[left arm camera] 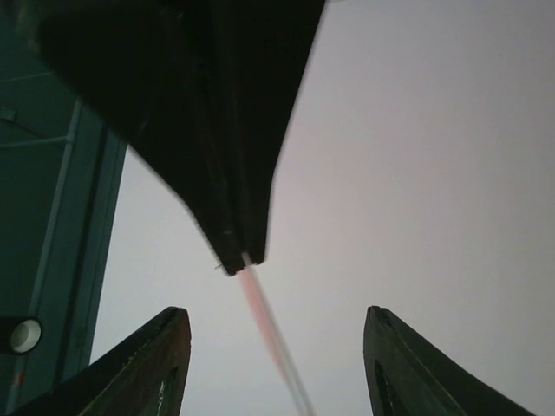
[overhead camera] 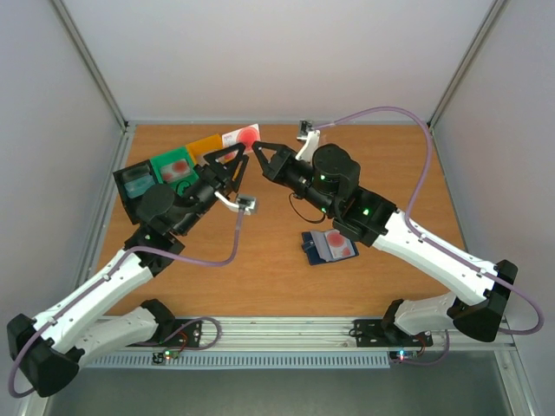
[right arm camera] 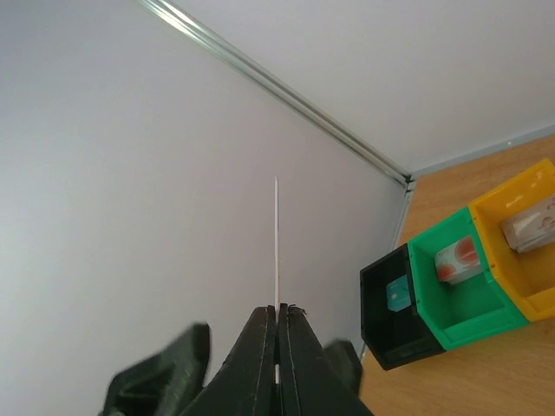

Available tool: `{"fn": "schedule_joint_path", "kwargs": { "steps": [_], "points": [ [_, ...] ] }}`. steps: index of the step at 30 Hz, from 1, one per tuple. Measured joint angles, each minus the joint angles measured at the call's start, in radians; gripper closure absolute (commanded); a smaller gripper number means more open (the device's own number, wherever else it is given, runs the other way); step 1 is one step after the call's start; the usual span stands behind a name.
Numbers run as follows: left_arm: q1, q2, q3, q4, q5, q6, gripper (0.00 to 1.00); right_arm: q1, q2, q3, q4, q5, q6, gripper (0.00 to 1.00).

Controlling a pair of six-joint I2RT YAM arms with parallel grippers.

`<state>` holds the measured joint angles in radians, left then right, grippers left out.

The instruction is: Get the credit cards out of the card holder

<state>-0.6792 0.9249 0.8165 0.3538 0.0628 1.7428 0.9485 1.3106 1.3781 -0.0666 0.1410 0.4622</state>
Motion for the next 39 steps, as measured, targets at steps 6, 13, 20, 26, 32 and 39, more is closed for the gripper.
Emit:
{"fn": "schedule_joint_path", "kwargs": {
  "steps": [6,13,20,26,32,39],
  "points": [
    [0.017,0.017,0.059,-0.008,-0.021,-0.007,0.64,0.008,0.000,0.000,0.001,-0.003,-0.003,0.99],
    [0.018,0.030,0.072,-0.056,-0.040,-0.016,0.90,0.013,0.000,0.000,0.014,-0.014,-0.004,0.99],
    [0.019,0.026,0.085,-0.059,-0.048,-0.037,1.00,0.015,0.000,0.000,0.007,-0.016,-0.018,0.73],
    [0.019,-0.004,0.122,-0.218,-0.050,-0.207,1.00,0.015,-0.041,0.000,-0.030,-0.071,-0.246,0.15],
    [0.036,-0.042,0.339,-0.638,0.063,-0.867,1.00,-0.009,-0.203,0.073,-0.260,-0.254,-0.678,0.02],
    [0.088,-0.077,0.316,-0.618,0.465,-1.675,1.00,-0.024,-0.299,0.094,-0.402,-0.528,-0.914,0.02]
  ]
}}
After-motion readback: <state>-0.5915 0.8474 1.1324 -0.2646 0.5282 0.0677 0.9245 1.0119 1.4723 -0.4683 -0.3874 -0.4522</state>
